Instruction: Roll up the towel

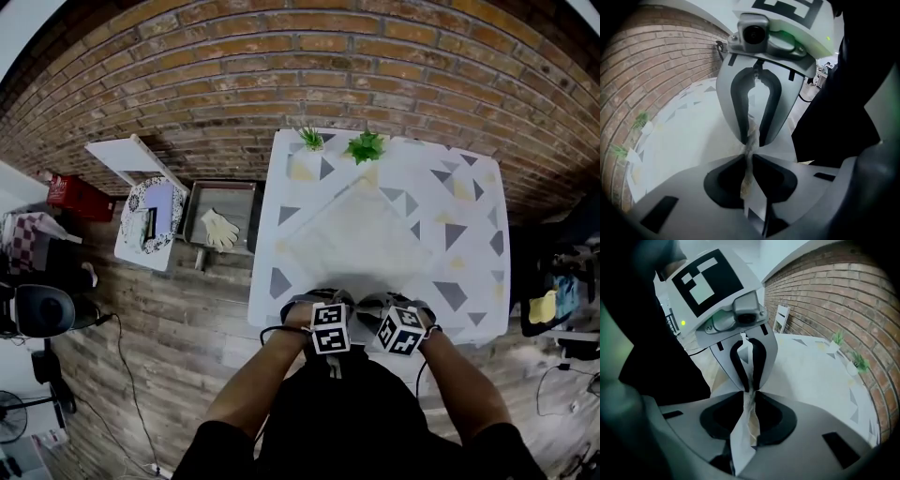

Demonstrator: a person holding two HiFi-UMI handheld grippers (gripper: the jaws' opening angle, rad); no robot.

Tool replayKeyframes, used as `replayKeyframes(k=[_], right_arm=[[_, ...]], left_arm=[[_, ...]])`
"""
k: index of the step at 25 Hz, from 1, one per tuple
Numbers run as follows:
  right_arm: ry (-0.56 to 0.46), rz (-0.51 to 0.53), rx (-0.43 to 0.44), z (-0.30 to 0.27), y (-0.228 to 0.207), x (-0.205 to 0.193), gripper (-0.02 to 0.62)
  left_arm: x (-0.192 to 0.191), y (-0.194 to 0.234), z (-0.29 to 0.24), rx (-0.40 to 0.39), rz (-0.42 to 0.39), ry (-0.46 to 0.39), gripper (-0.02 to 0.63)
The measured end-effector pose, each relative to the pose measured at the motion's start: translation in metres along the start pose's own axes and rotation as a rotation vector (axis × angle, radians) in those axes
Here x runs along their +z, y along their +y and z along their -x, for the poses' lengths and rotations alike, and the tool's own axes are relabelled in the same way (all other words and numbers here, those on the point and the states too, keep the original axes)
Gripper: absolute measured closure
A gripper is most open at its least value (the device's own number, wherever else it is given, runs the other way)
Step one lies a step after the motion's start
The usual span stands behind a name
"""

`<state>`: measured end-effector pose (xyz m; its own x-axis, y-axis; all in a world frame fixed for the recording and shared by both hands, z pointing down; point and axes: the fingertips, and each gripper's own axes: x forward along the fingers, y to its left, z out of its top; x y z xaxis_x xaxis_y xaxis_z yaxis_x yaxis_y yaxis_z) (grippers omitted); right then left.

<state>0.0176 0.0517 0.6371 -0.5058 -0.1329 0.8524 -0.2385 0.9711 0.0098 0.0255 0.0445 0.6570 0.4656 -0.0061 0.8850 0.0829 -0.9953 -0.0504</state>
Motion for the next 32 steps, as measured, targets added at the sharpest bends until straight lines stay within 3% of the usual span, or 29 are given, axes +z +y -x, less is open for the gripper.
replayKeyframes(k=[7, 12, 19, 24, 28, 32], right_arm=[[-0.033, 0.042, -0.038, 0.006, 0.001, 0.014, 0.509], [0.076, 0.068, -0.049, -0.012, 0.003, -0.010, 0.494], [0.088, 0.052, -0.046, -0.019, -0.005, -0.015, 0.508], [0.073, -0.028, 0.016, -0.019, -0.010, -0.013, 0.546], [0.058, -0.119, 0.095, -0.016, -0.013, -0.011, 0.555], [0.014, -0.210, 0.136, -0.008, -0.018, -0.005, 0.557]], left_arm=[[-0.001, 0.003, 0.001, -0.028, 0.053, -0.006, 0.549], [-0.001, 0.004, 0.003, -0.045, 0.096, -0.018, 0.557], [-0.003, 0.006, 0.006, -0.002, 0.033, 0.000, 0.558], [-0.003, 0.005, 0.006, 0.038, -0.056, 0.036, 0.548], [-0.003, 0.000, 0.004, 0.033, -0.082, 0.057, 0.487], [-0.002, 0.002, 0.002, 0.052, -0.091, 0.058, 0.479]])
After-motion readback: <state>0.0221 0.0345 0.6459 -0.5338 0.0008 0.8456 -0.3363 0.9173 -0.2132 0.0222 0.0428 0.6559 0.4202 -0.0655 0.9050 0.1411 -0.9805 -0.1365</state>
